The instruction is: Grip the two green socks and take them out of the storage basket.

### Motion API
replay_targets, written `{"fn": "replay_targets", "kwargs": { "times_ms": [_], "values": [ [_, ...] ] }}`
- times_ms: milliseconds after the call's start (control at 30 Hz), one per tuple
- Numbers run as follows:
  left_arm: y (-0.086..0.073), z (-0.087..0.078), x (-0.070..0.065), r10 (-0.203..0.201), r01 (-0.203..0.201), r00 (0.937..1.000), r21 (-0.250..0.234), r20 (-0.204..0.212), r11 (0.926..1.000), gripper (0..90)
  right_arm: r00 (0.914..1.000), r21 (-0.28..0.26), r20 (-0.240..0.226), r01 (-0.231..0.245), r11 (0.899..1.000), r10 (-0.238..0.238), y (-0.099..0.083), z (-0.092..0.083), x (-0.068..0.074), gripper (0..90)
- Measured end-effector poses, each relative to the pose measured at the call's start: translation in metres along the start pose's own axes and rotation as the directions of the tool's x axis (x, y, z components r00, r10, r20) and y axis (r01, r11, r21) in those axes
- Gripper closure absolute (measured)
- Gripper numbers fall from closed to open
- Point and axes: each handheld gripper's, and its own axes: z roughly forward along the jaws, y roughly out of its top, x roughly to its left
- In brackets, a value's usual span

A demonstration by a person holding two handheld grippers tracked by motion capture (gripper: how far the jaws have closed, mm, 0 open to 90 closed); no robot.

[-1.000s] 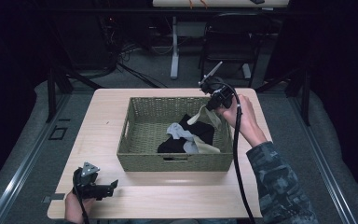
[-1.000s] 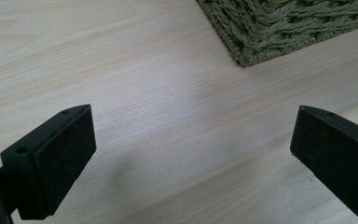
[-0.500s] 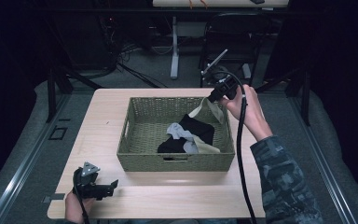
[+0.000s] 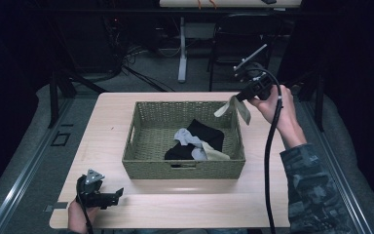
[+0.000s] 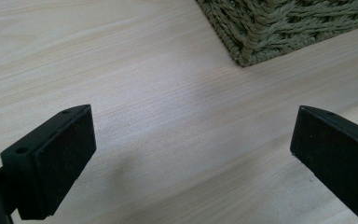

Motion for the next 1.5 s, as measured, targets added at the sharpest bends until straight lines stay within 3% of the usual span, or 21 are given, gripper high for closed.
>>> {"fn": "replay_targets", "kwargs": {
  "times_ms": [300,533,700,833,867,1033,1067,1500],
  "values": [
    [0.0,0.0,0.0,0.0,0.0,1.0,0.001,-0.001,1.0,0.0,0.9967,-0.017,0.036,-0.072,0.997,0.073,-0.035,-0.016,-0.032,89.7],
    [0.0,0.0,0.0,0.0,0.0,1.0,0.003,-0.003,1.0,0.0,0.9891,-0.007,0.058,-0.135,0.991,0.135,-0.064,-0.016,-0.054,89.8],
    [0.0,0.0,0.0,-0.001,0.001,1.0,0.003,-0.004,1.0,0.0,0.9845,-0.006,0.049,-0.168,0.986,0.169,-0.08,-0.008,-0.062,89.7],
    [0.0,0.0,0.0,0.0,0.0,1.0,0.005,-0.004,1.0,0.1,0.9811,0.01,0.039,-0.19,0.982,0.19,-0.094,0.005,-0.065,89.7],
    [0.0,0.0,0.0,0.002,-0.002,1.0,0.005,-0.004,1.0,0.0,0.9781,0.022,0.024,-0.207,0.978,0.207,-0.101,0.016,-0.066,89.8],
    [0.0,0.0,0.0,0.002,-0.002,1.0,0.004,-0.006,1.0,0.0,0.977,0.066,0.018,-0.213,0.975,0.213,-0.113,0.039,-0.066,89.7],
    [0.0,0.0,0.0,0.001,-0.001,1.0,0.005,-0.006,1.0,0.0,0.9787,0.114,0.027,-0.205,0.972,0.204,-0.119,0.054,-0.065,89.8],
    [0.0,0.0,-0.001,0.006,-0.006,0.9999,0.005,-0.008,1.0,0.0,0.9688,0.217,-0.014,-0.239,0.947,0.247,-0.148,0.112,-0.062,89.7]
  ]
}}
